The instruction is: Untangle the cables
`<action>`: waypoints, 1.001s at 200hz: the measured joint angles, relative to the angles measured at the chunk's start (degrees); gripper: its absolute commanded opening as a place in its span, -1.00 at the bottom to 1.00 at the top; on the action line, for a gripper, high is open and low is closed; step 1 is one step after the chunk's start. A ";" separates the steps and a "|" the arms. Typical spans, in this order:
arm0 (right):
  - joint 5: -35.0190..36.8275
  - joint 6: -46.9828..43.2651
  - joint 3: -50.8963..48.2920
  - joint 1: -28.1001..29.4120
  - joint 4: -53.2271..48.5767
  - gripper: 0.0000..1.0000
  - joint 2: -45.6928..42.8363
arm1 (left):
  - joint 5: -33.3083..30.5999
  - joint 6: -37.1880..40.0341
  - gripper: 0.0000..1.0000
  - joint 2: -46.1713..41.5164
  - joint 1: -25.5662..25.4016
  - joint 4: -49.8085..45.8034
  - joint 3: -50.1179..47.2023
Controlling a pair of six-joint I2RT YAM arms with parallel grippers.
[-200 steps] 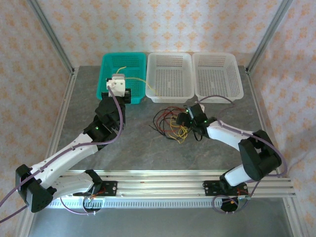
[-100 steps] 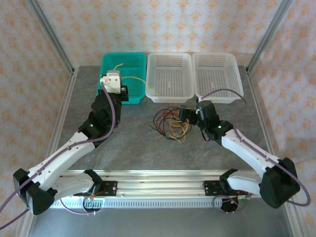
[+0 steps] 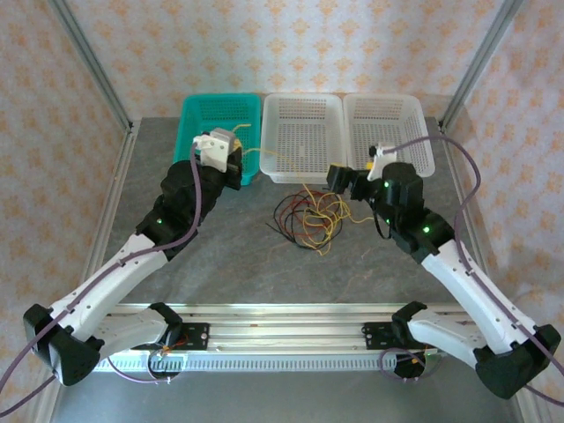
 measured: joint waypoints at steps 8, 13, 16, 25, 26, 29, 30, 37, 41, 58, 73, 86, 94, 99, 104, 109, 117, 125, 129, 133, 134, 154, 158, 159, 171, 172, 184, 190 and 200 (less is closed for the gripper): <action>-2.43 -1.18 2.16 0.00 -0.13 0.77 1.31 | 2.47 0.72 -1.00 0.37 0.00 -0.24 0.00; -3.85 -1.53 3.19 0.00 -0.37 0.75 1.99 | 3.87 1.09 -1.00 0.57 0.00 -0.33 0.00; -4.74 -2.10 3.69 0.00 -0.55 0.75 2.47 | 4.79 1.51 -1.00 0.70 0.00 -0.37 0.00; -7.72 -2.67 5.14 0.00 -1.25 0.73 3.87 | 7.61 2.36 -1.00 0.96 0.00 -0.48 0.00; -7.96 -2.69 5.25 0.00 -1.25 0.72 3.98 | 7.78 2.45 -1.00 0.96 0.00 -0.48 0.00; -8.96 -3.15 5.64 0.00 -1.46 0.71 4.59 | 8.55 2.62 -1.00 1.05 0.00 -0.48 0.00; -9.49 -3.26 5.84 0.00 -1.64 0.71 4.83 | 8.98 2.78 -1.00 1.05 0.00 -0.50 0.00; -11.82 -3.74 6.60 0.00 -2.25 0.69 6.23 | 10.60 3.28 -1.00 1.05 0.00 -0.50 0.00; -13.05 -3.91 6.93 0.00 -2.51 0.67 6.99 | 11.54 3.56 -1.00 1.05 0.00 -0.46 0.00; -18.86 -5.11 7.37 0.00 -4.02 0.62 10.32 | 14.71 4.20 -1.00 1.03 0.00 -0.13 0.00; -22.51 -5.64 6.82 0.00 -5.35 0.58 12.37 | 16.41 4.68 -1.00 1.01 -0.02 0.09 -0.13; -24.17 -5.86 5.44 0.00 -5.49 0.55 12.90 | 17.00 4.92 -1.00 0.92 0.00 0.28 -0.35; -24.72 -5.88 4.22 0.00 -5.64 0.54 12.85 | 17.42 4.94 -1.00 0.92 0.00 0.33 -0.39; -24.83 -5.86 3.58 0.00 -5.62 0.53 12.79 | 17.62 4.94 -1.00 0.92 0.00 0.42 -0.39; -24.94 -5.86 2.75 0.00 -5.57 0.52 12.76 | 17.73 4.94 -1.00 0.92 0.00 0.48 -0.39; -24.92 -5.86 2.08 0.00 -5.60 0.50 12.76 | 17.77 4.94 -1.00 0.90 0.00 0.52 -0.39; -24.87 -5.84 0.79 0.00 -5.49 0.48 12.76 | 17.84 4.94 -1.00 0.83 0.00 0.63 -0.42; -24.70 -5.77 -0.66 0.00 -5.25 0.45 12.76 | 17.86 4.92 -1.00 0.70 0.00 0.98 -0.57; -24.63 -5.75 -1.22 0.00 -5.20 0.44 12.76 | 17.86 4.92 -1.00 0.59 0.00 1.11 -0.63; -24.33 -5.55 -1.95 0.00 -5.14 0.42 12.76 | 17.88 4.92 -1.00 0.46 0.00 1.25 -0.72; -24.24 -5.55 -2.03 0.00 -5.14 0.42 12.76 | 17.88 4.92 -1.00 0.46 0.00 1.27 -0.74; -23.08 -4.94 -4.70 0.00 -4.28 0.36 12.76 | 17.88 4.85 -1.00 -0.22 0.00 1.44 -0.85; -22.86 -4.94 -5.09 0.00 -4.09 0.36 12.76 | 17.88 4.85 -1.00 -0.39 0.00 1.55 -0.90; -22.77 -4.92 -5.18 0.00 -4.02 0.35 12.79 | 17.90 4.85 -1.00 -0.44 0.00 1.60 -0.92; -22.53 -4.76 -6.23 0.00 -3.23 0.26 12.79 | 17.90 4.83 -1.00 -0.83 0.00 1.95 -1.03; -22.56 -4.70 -6.29 0.00 -3.19 0.25 12.79 | 17.90 4.83 -1.00 -0.87 0.00 1.99 -1.03; -22.77 -4.52 -6.64 0.00 -2.78 0.15 12.79 | 17.88 4.79 -1.00 -1.05 0.00 2.49 -1.05; -23.04 -4.42 -6.73 0.00 -2.32 0.09 12.79 | 17.86 4.63 -1.00 -1.11 0.00 2.75 -1.05; -23.50 -3.85 -6.88 0.00 -1.38 0.00 12.79 | 17.70 4.46 -1.00 -1.14 0.00 3.02 -1.05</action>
